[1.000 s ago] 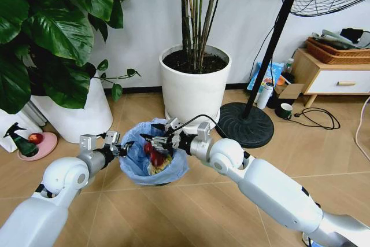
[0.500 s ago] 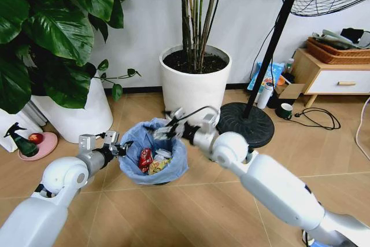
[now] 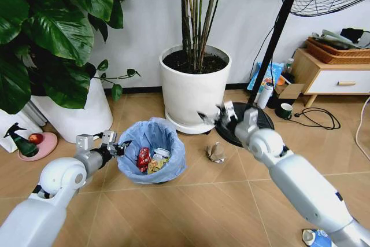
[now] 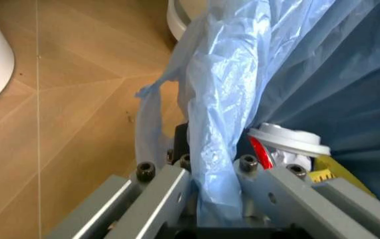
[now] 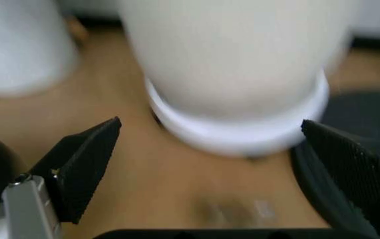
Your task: Pick up the trash bin and place the garbage on the floor into it.
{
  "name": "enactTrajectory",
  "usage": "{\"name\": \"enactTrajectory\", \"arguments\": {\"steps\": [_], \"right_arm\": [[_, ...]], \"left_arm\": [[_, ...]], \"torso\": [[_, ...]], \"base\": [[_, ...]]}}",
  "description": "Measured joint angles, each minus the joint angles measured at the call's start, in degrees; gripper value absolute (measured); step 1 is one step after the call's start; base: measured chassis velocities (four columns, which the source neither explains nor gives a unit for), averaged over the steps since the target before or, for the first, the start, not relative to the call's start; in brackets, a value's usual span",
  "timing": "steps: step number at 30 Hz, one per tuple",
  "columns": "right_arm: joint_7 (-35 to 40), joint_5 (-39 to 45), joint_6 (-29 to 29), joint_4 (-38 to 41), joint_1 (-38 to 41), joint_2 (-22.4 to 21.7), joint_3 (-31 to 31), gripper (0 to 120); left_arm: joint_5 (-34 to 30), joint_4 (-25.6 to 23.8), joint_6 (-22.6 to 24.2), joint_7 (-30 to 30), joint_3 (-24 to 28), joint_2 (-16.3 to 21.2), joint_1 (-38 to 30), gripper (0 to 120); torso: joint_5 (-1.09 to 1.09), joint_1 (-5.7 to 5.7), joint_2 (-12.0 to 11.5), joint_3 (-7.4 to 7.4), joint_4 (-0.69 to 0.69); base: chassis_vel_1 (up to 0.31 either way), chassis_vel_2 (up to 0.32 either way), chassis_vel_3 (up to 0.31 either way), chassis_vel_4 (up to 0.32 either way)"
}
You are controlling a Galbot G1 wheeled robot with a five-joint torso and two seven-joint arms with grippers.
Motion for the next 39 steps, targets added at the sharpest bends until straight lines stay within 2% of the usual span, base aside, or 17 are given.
{"name": "enactTrajectory", "arguments": {"steps": [1, 3, 5, 6, 8, 9, 11, 13, 14, 18, 23, 30, 39], "right_arm": [[-0.01, -1.5, 0.41, -2.47, -0.38, 0.72, 0.0, 100], [-0.12, -2.48, 0.82, -4.42, -0.5, 1.36, -0.01, 100], [-0.73, -4.75, 2.0, -10.22, -0.27, 3.73, -0.01, 100], [-0.73, -4.75, 2.0, -10.22, -0.27, 3.73, -0.01, 100], [-2.33, -7.35, 4.01, -17.61, 1.0, 7.45, -0.05, 100], [-2.84, -8.15, 4.44, -19.89, 1.68, 8.81, -0.05, 100], [-3.28, -8.84, 4.84, -22.13, 2.52, 10.28, -0.1, 100], [-3.88, -10.59, 5.87, -26.75, 4.46, 13.06, -0.15, 100], [-3.88, -10.59, 5.87, -26.75, 4.46, 13.06, -0.15, 100], [-4.12, -16.05, 7.97, -36.64, 8.76, 17.89, 0.91, 100], [-3.54, -21.0, 8.67, -43.27, 11.08, 20.39, 3.39, 100], [-3.3, -23.13, 9.16, -46.37, 11.79, 21.63, 5.81, 100], [-0.41, -23.42, 6.8, -43.97, 9.98, 21.47, 8.04, 100]], "left_arm": [[0.0, -0.07, 0.0, 0.01, 0.05, 0.0, -0.01, 0], [0.0, -0.1, 0.0, 0.0, 0.07, 0.02, -0.01, 0], [0.0, -0.19, 0.0, 0.0, 0.16, 0.14, 0.02, 0], [0.0, -0.19, 0.0, 0.0, 0.16, 0.14, 0.02, 0], [0.0, -0.27, 0.0, 0.0, 0.3, 0.24, 0.12, 0], [0.0, -0.3, 0.0, -0.02, 0.33, 0.29, 0.17, 0], [0.0, -0.3, 0.0, -0.01, 0.37, 0.36, 0.23, 0], [0.01, -0.35, 0.0, -0.02, 0.4, 0.6, 0.28, 0], [0.01, -0.35, 0.0, -0.02, 0.4, 0.6, 0.28, 0], [0.0, -0.59, 0.0, -0.07, 0.52, 0.99, 0.29, 0], [-0.03, -0.89, 0.0, -0.11, 0.56, 1.03, 0.61, 0], [-0.03, -0.87, 0.0, -0.12, 0.98, 1.14, 0.47, 0], [-0.08, -0.32, 0.0, -0.37, 2.41, 0.85, -1.05, 0]], "torso": [[0.01, 0.0, 0.0, 0.01, -0.03], [0.03, 0.0, 0.0, 0.01, -0.02], [-0.03, 0.0, 0.01, 0.0, -0.03], [-0.03, 0.0, 0.01, 0.0, -0.03], [0.04, 0.0, 0.0, 0.01, -0.01], [0.01, 0.0, 0.01, 0.01, -0.01], [-0.03, 0.0, 0.0, 0.01, -0.01], [0.02, 0.0, 0.0, 0.01, 0.0], [0.02, 0.0, 0.0, 0.01, 0.0], [0.01, 0.0, 0.0, 0.0, 0.01], [0.0, 0.01, 0.0, 0.0, 0.0], [0.0, 0.0, 0.01, 0.0, 0.0], [0.0, 0.01, 0.0, 0.0, -0.01]], "base": [[0.0, 0.0, 0.0, 0.0], [0.0, 0.0, 0.0, 0.0], [0.0, 0.0, 0.0, 0.0], [0.0, 0.0, 0.0, 0.0], [0.0, 0.0, 0.0, 0.0], [0.0, 0.0, 0.0, 0.0], [0.0, 0.0, 0.0, 0.0], [0.0, 0.0, 0.0, 0.0], [0.0, 0.0, 0.0, 0.0], [0.0, 0.0, 0.0, 0.0], [0.0, 0.0, 0.0, 0.0], [0.0, 0.0, 0.0, 0.0], [0.0, 0.0, 0.0, 0.0]]}}
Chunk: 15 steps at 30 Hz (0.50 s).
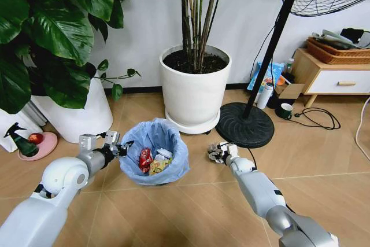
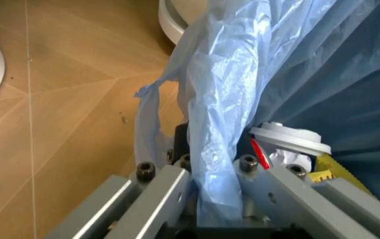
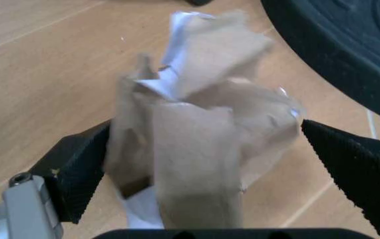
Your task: Pick up the trash bin and place the garbage on the floor into it.
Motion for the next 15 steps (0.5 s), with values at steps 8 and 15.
{"name": "enactTrajectory", "arguments": {"steps": [8, 15], "right_arm": [[0.49, 0.4, -1.0, 1.74, -1.46, -0.31, 0.05, 100], [0.1, 0.24, -0.67, 0.65, -1.38, 0.01, 0.24, 81]], "left_arm": [[0.01, 0.27, 0.0, -0.17, 0.65, -0.38, -0.72, 0], [0.01, 0.39, 0.0, -0.26, 0.76, -0.57, -0.96, 0]], "torso": [[0.0, 0.0, 0.0, 0.0, 0.0], [0.01, 0.0, 0.0, 0.0, 0.01]], "base": [[0.0, 0.0, 0.0, 0.0], [0.0, 0.0, 0.0, 0.0]]}}
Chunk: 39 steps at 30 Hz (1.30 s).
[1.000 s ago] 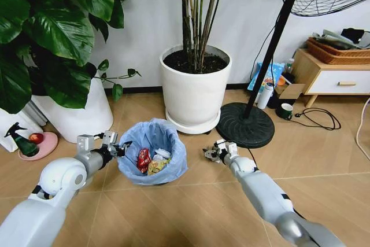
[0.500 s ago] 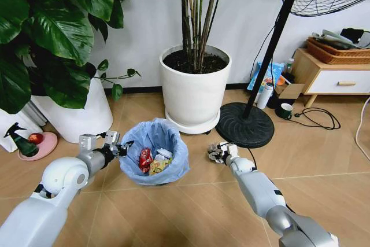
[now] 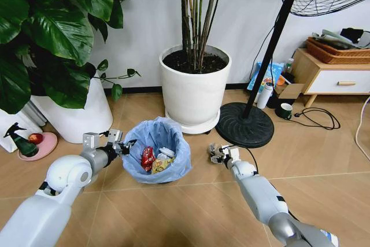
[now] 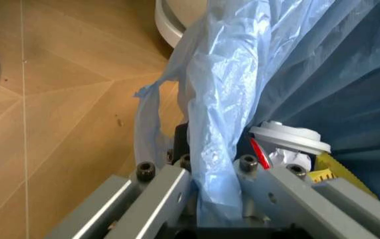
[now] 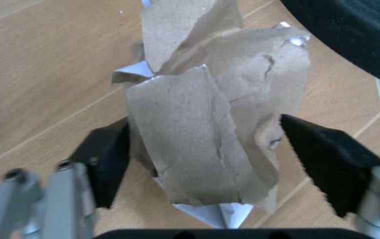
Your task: Pick up the trash bin and place the garbage on the floor into it.
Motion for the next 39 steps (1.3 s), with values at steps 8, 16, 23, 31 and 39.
{"name": "enactTrajectory", "arguments": {"steps": [8, 16, 23, 31, 39], "right_arm": [[-0.82, -0.34, 0.76, -1.55, 0.6, 0.36, 0.36, 53], [-1.1, -0.51, 0.96, -1.99, 0.62, 0.43, 0.39, 25], [-1.17, -0.64, 1.05, -1.91, 0.42, 0.45, 0.41, 2], [-0.98, 1.76, 0.12, 3.6, -1.6, -0.71, 0.61, 0], [-1.07, 9.77, -3.33, 19.84, -6.39, -5.46, 0.28, 0]], "left_arm": [[0.01, 0.0, 0.0, -0.09, 0.19, -0.01, 0.0, 0], [0.0, -0.08, 0.0, -0.09, 0.15, 0.12, 0.11, 0], [0.01, -0.22, 0.0, -0.08, 0.02, 0.09, 0.36, 0], [0.01, -0.4, 0.0, 0.03, -0.36, 0.2, 0.63, 0], [0.01, -0.51, 0.0, 0.23, -0.68, 0.37, 1.08, 0]], "torso": [[-0.01, 0.0, 0.0, 0.0, 0.0], [-0.01, 0.0, -0.01, 0.0, -0.01], [-0.01, 0.0, -0.01, 0.0, -0.01], [0.0, 0.0, -0.01, 0.0, 0.0], [0.01, 0.0, -0.01, 0.0, -0.02]], "base": [[0.0, 0.0, 0.0, 0.0], [0.0, 0.0, 0.0, 0.0], [0.0, 0.0, 0.0, 0.0], [0.0, 0.0, 0.0, 0.0], [0.0, 0.0, 0.0, 0.0]]}}
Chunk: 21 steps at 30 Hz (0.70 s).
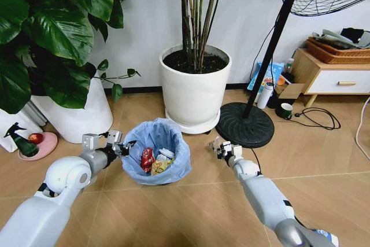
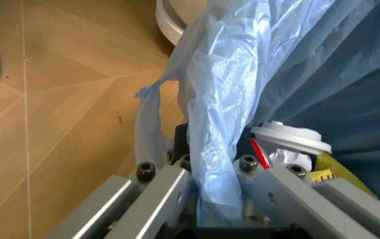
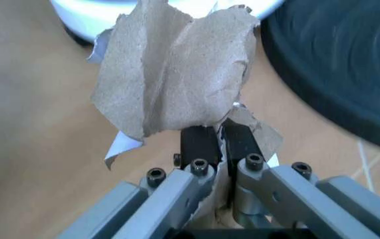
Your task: Pick up the trash bin and place the garbage on the floor into it.
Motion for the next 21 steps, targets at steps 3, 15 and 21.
{"name": "enactTrajectory", "arguments": {"steps": [3, 15, 21], "right_arm": [[-0.65, 1.69, 0.15, 4.25, -0.61, -1.19, 0.12, 0], [-8.98, 9.43, 2.6, 25.2, -2.91, -10.03, 0.93, 0], [-11.71, 11.5, 1.98, 33.0, -0.99, -14.19, -0.53, 0]], "left_arm": [[0.0, 0.0, 0.0, 0.03, -0.08, -0.02, 0.13, 0], [-0.01, -0.08, 0.0, 0.49, -1.52, 0.79, 1.57, 0], [0.09, -0.14, 0.0, 0.55, -1.44, 0.6, 1.79, 0]], "torso": [[-0.02, 0.0, 0.0, 0.0, 0.01], [-0.01, 0.0, 0.01, 0.0, 0.0], [-0.03, 0.0, 0.01, -0.01, 0.0]], "base": [[0.0, 0.0, 0.0, 0.0], [0.0, 0.0, 0.0, 0.0], [0.0, 0.0, 0.0, 0.0]]}}
